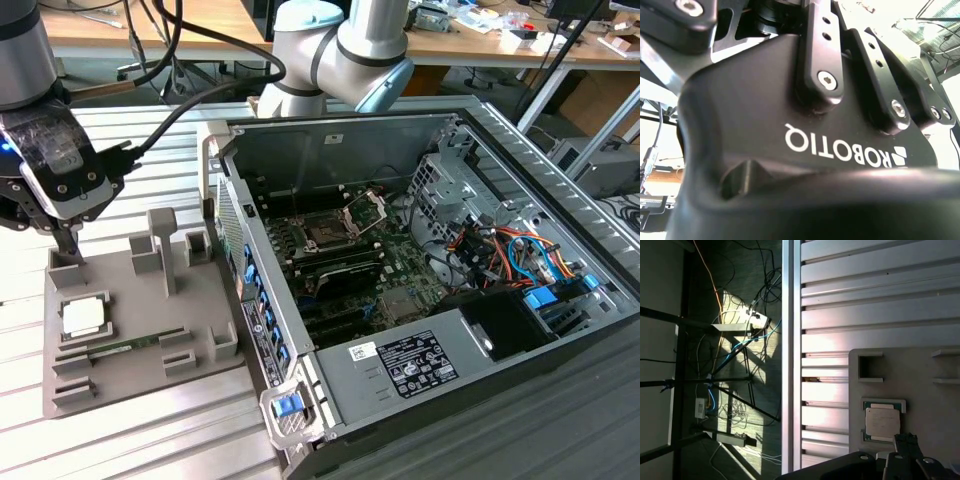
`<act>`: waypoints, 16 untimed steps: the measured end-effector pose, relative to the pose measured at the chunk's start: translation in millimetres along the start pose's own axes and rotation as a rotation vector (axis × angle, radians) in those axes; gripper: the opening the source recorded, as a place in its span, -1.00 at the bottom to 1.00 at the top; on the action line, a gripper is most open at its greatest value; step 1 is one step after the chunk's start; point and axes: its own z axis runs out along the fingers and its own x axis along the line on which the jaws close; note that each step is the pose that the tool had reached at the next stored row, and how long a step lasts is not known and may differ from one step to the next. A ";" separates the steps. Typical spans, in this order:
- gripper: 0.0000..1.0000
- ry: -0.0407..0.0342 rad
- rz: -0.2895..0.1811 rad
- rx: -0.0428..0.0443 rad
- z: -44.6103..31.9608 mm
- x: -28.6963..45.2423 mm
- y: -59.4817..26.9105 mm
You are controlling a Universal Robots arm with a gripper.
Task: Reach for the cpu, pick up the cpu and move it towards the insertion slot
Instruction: 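Reach for the cpu, then pick up the cpu and move it towards the insertion slot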
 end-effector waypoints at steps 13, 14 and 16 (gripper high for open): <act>-0.79 -0.0001 0.000 -0.0001 1.9 2.6 0.0; -0.79 -0.0001 0.000 -0.0001 2.1 2.8 0.0; -0.79 0.0000 0.000 0.0000 2.4 3.1 -0.1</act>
